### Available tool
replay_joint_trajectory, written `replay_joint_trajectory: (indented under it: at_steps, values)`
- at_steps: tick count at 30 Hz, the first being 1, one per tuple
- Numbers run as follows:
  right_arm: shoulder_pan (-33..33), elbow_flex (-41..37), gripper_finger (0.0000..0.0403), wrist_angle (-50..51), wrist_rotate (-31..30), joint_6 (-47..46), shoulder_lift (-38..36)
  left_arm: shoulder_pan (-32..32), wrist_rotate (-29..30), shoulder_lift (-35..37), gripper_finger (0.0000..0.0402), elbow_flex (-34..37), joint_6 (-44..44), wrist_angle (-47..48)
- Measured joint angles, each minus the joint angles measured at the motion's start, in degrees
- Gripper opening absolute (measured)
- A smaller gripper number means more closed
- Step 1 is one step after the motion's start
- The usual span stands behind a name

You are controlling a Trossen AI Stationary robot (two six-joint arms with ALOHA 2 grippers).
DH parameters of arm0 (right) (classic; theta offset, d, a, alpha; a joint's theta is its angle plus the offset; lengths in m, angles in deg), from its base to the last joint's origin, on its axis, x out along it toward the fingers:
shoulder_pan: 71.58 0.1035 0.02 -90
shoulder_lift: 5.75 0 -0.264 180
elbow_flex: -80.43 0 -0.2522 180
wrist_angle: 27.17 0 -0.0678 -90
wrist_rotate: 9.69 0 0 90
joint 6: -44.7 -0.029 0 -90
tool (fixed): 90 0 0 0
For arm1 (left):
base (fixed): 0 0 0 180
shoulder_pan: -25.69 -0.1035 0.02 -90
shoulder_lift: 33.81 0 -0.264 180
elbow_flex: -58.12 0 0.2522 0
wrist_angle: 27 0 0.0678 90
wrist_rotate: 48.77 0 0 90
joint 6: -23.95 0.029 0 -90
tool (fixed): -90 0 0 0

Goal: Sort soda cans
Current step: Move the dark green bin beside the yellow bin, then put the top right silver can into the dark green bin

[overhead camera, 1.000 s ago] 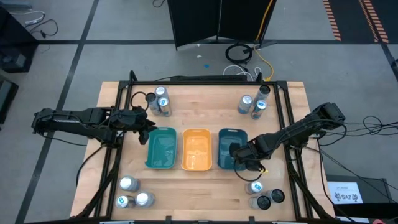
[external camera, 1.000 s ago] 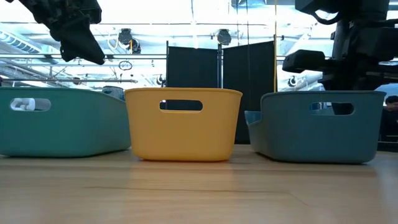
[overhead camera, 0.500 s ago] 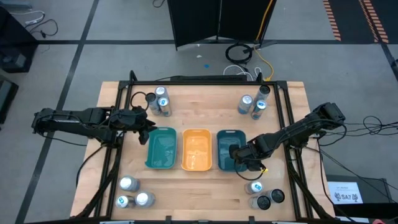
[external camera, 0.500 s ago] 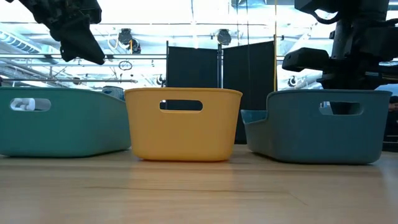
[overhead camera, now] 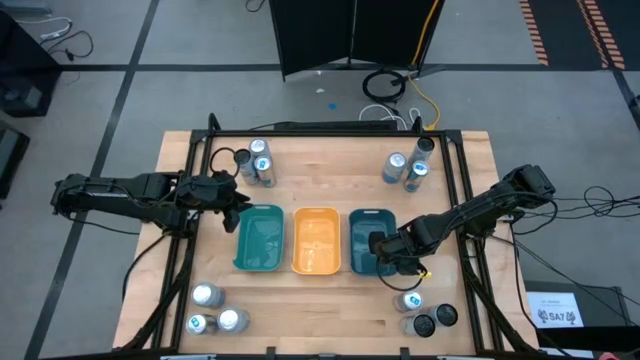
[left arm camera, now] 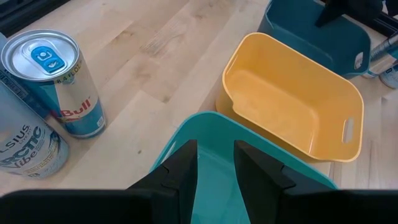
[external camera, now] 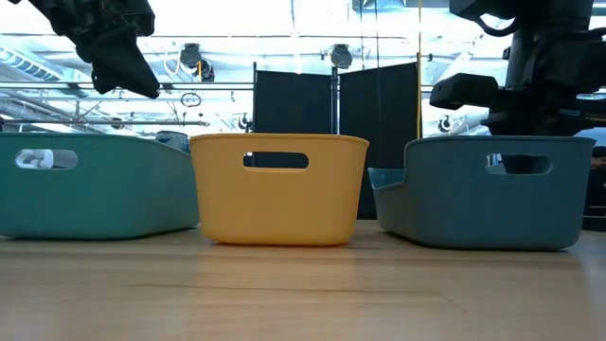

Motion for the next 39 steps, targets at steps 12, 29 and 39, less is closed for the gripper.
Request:
replay_joint_trajectory:
  at_steps: [12,29,39]
  values:
    - [0.00,1.36,0.0051,1.56,-1.34,-2.68,-0.39,0.02,0.00,0.02,0.0115,0.00,0.00,0.00]
    - [-0.04,12.96,0.0064,25.81,-1.10,-15.90,-0.37,0.02,-0.02,0.02,0.0115,0.00,0.00,0.01]
    - [-0.36,25.73,0.0059,31.56,1.63,-65.07,-8.04,0.02,0.00,0.00,0.0115,0.00,0.01,0.00]
